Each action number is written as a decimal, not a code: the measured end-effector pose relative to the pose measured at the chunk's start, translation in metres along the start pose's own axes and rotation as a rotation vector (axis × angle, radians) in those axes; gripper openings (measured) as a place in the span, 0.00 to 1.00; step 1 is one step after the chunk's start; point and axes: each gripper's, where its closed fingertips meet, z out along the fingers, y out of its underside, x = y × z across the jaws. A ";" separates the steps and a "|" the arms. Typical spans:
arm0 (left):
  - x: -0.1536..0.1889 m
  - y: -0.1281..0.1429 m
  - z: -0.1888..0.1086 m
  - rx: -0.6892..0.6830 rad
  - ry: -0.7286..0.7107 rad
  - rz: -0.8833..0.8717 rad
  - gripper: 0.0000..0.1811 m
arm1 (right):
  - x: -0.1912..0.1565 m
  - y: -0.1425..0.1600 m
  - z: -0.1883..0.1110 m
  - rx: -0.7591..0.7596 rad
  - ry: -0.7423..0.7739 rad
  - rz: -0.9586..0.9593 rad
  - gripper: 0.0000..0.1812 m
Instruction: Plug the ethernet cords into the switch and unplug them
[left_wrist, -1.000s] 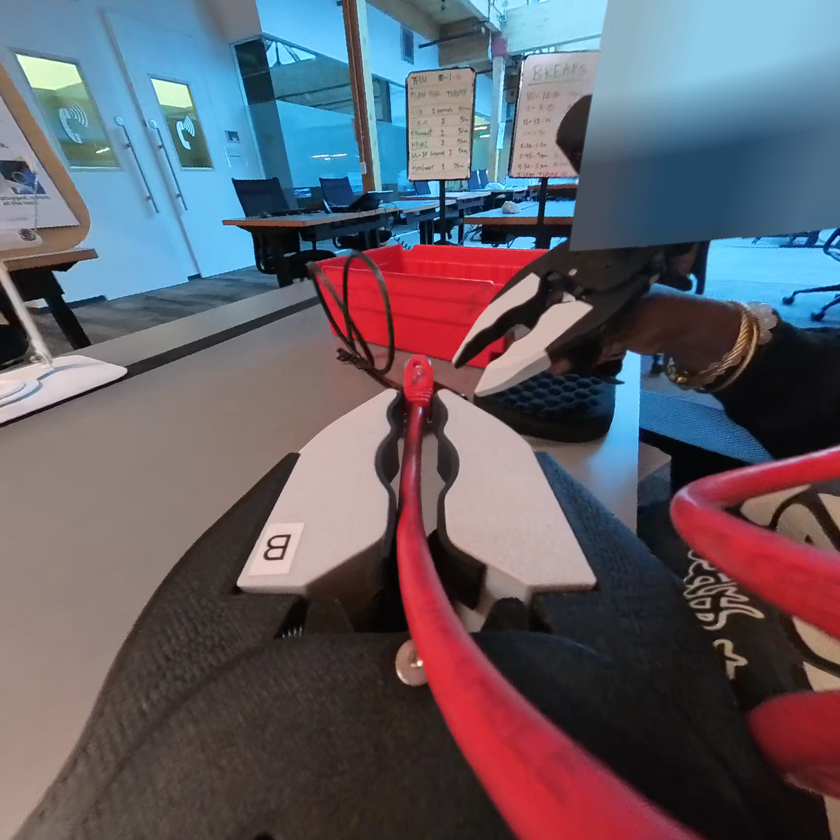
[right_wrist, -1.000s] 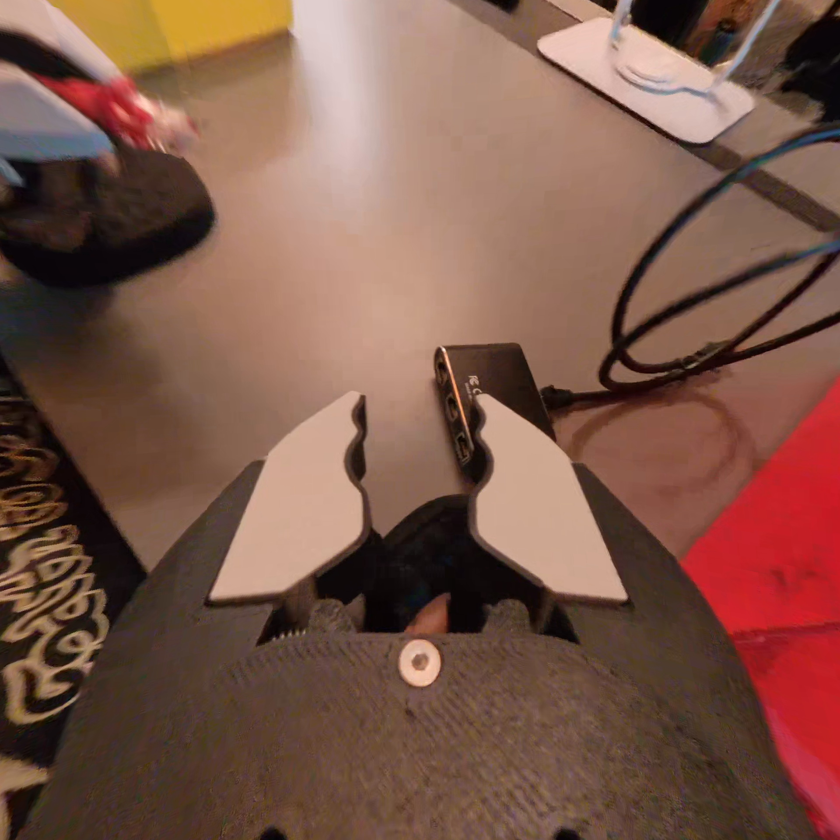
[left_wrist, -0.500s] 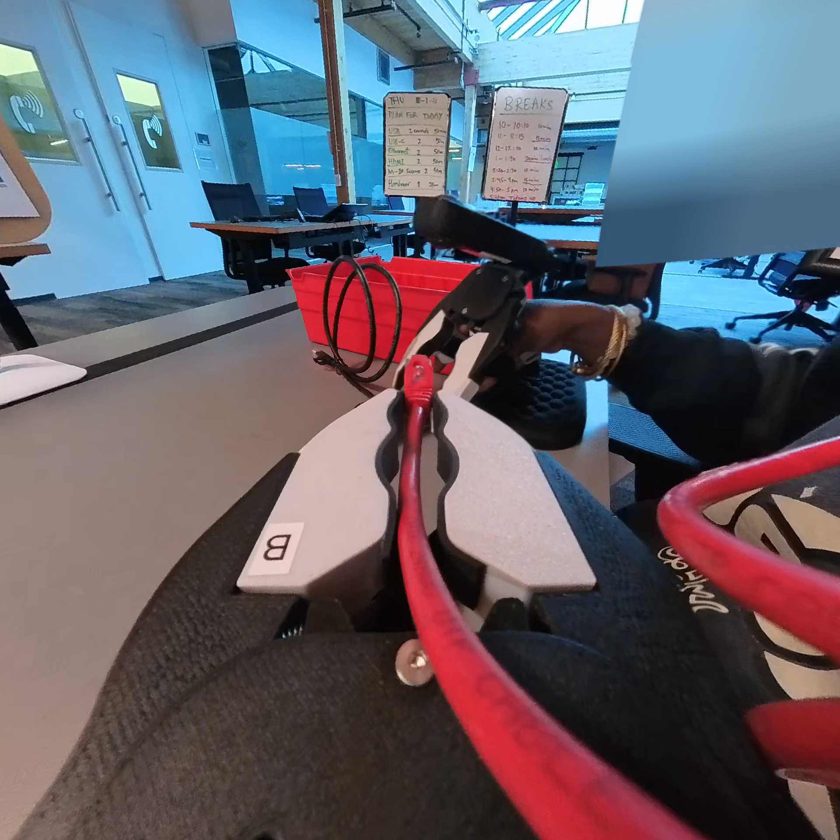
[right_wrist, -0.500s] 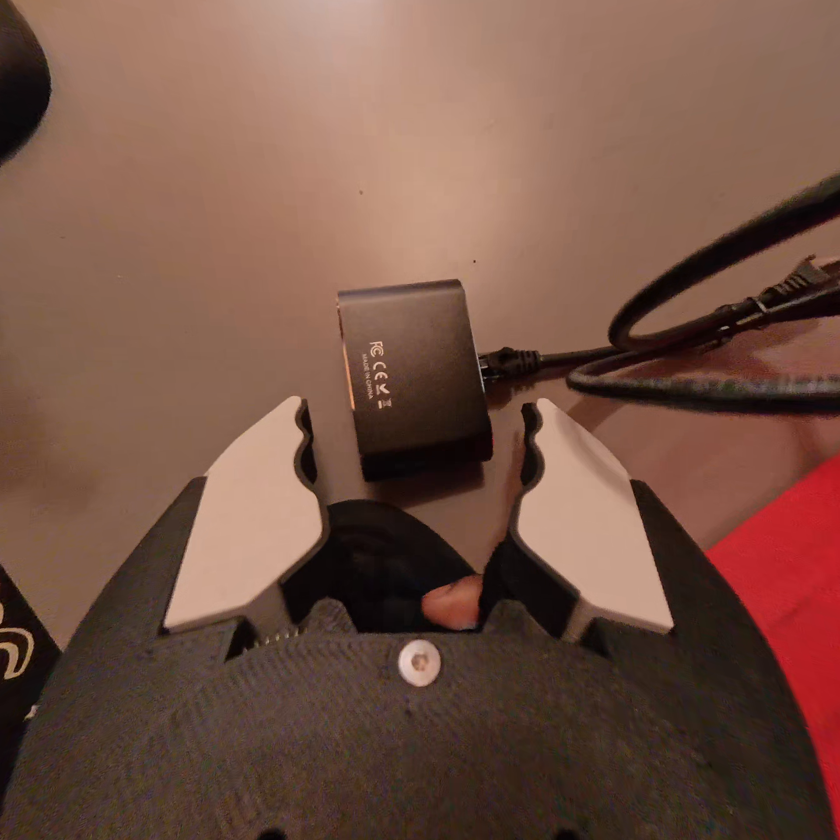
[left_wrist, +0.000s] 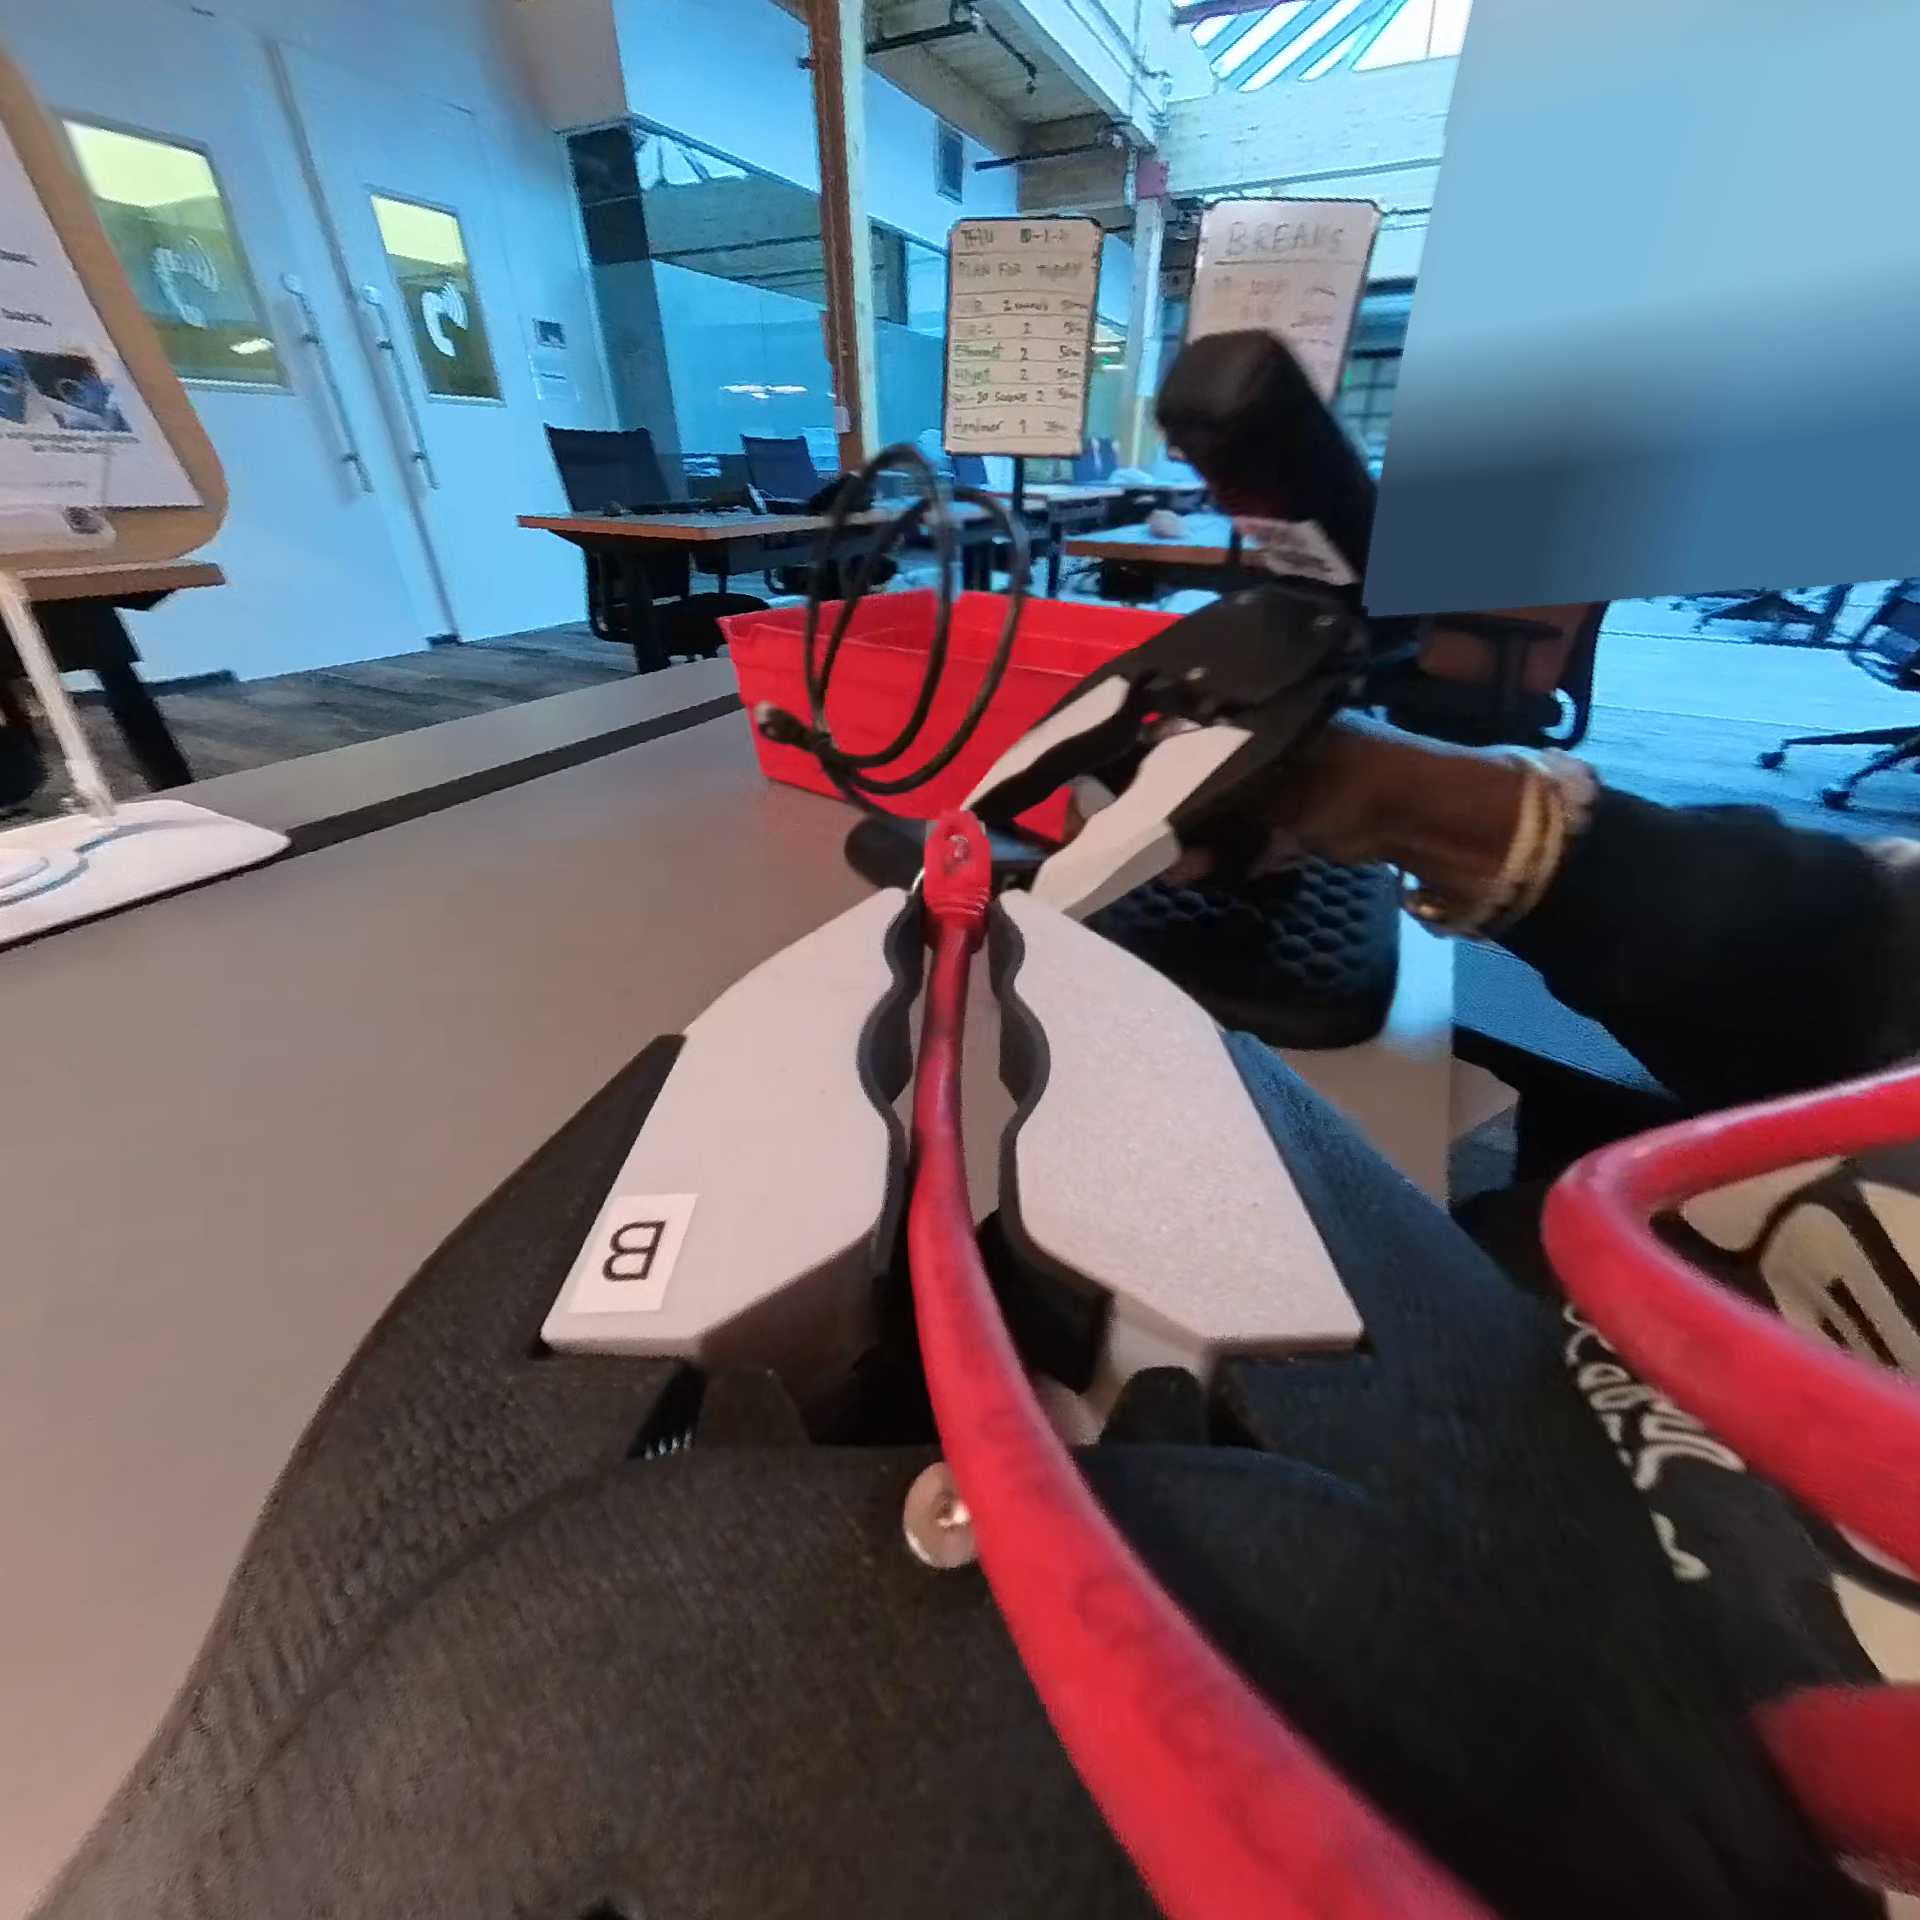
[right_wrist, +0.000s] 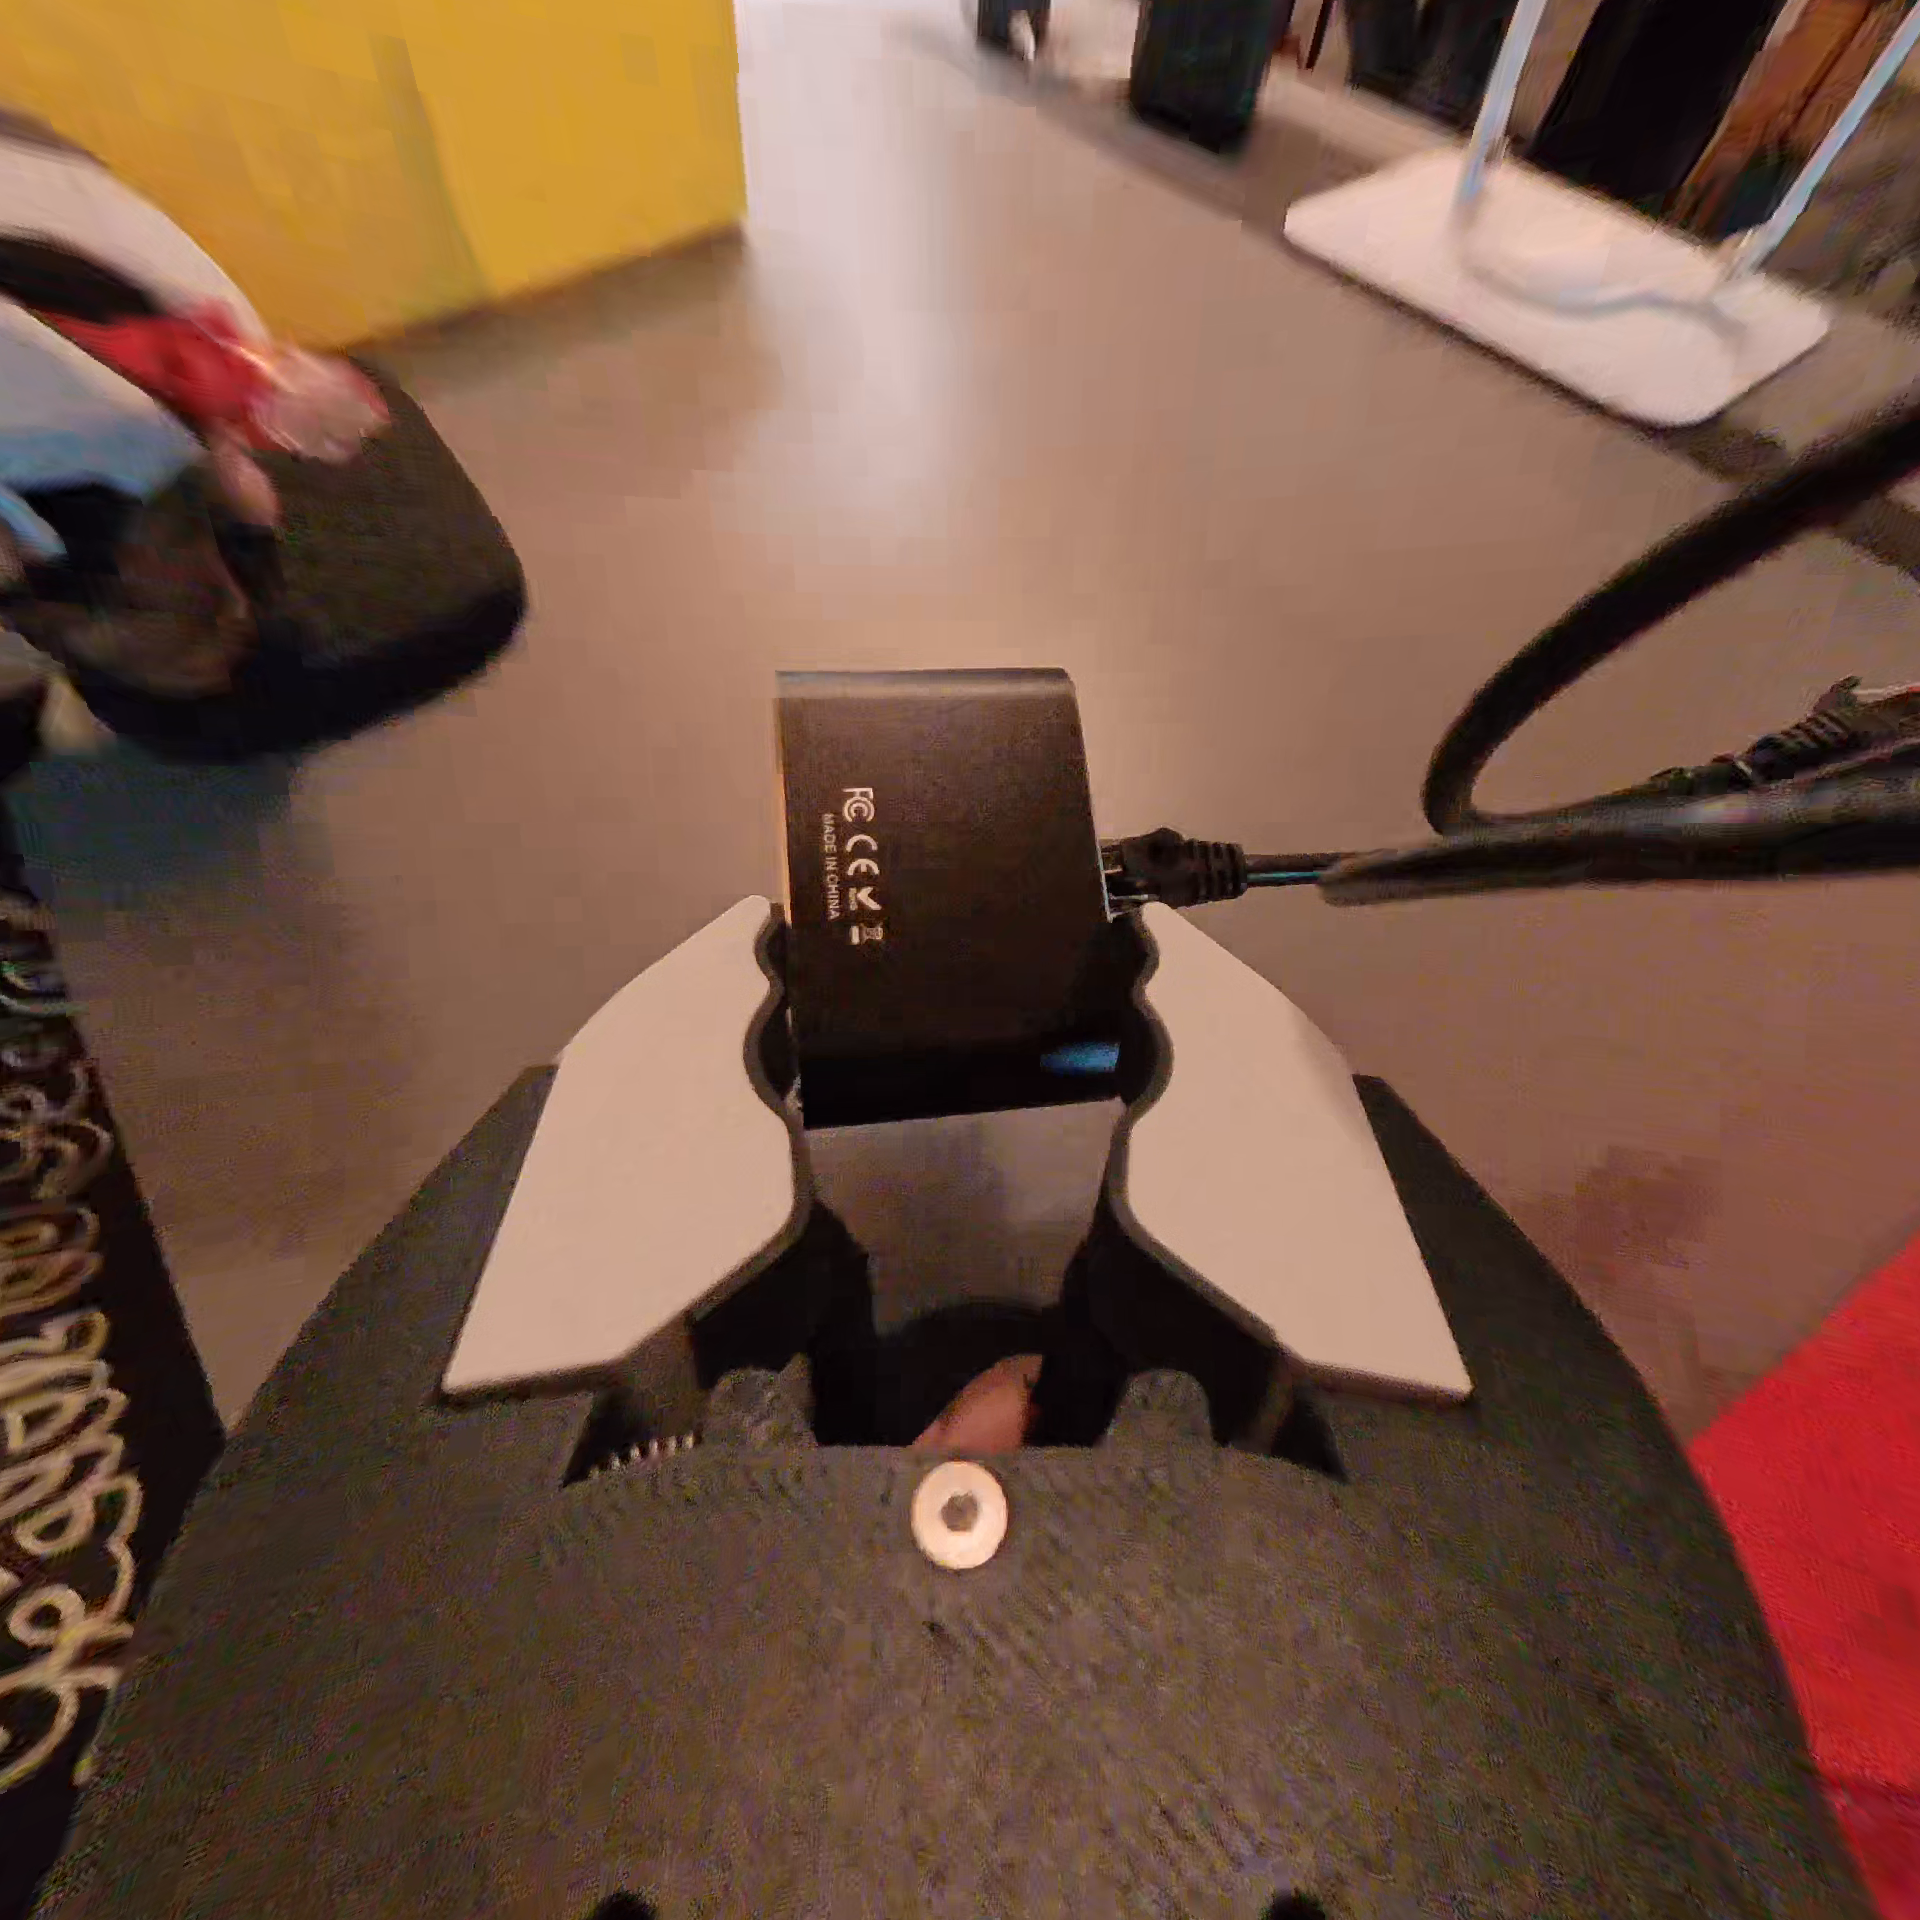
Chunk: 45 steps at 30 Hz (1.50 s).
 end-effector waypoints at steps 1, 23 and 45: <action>-0.001 -0.001 0.001 0.011 -0.022 0.007 0.06 | -0.006 -0.010 -0.002 0.055 0.010 0.008 0.33; -0.002 -0.001 0.013 0.039 -0.281 0.352 0.06 | -0.039 -0.056 0.001 0.266 0.271 -0.101 0.33; -0.008 0.004 0.014 -0.023 -0.281 0.475 0.12 | -0.047 -0.052 0.005 0.244 0.224 -0.229 0.32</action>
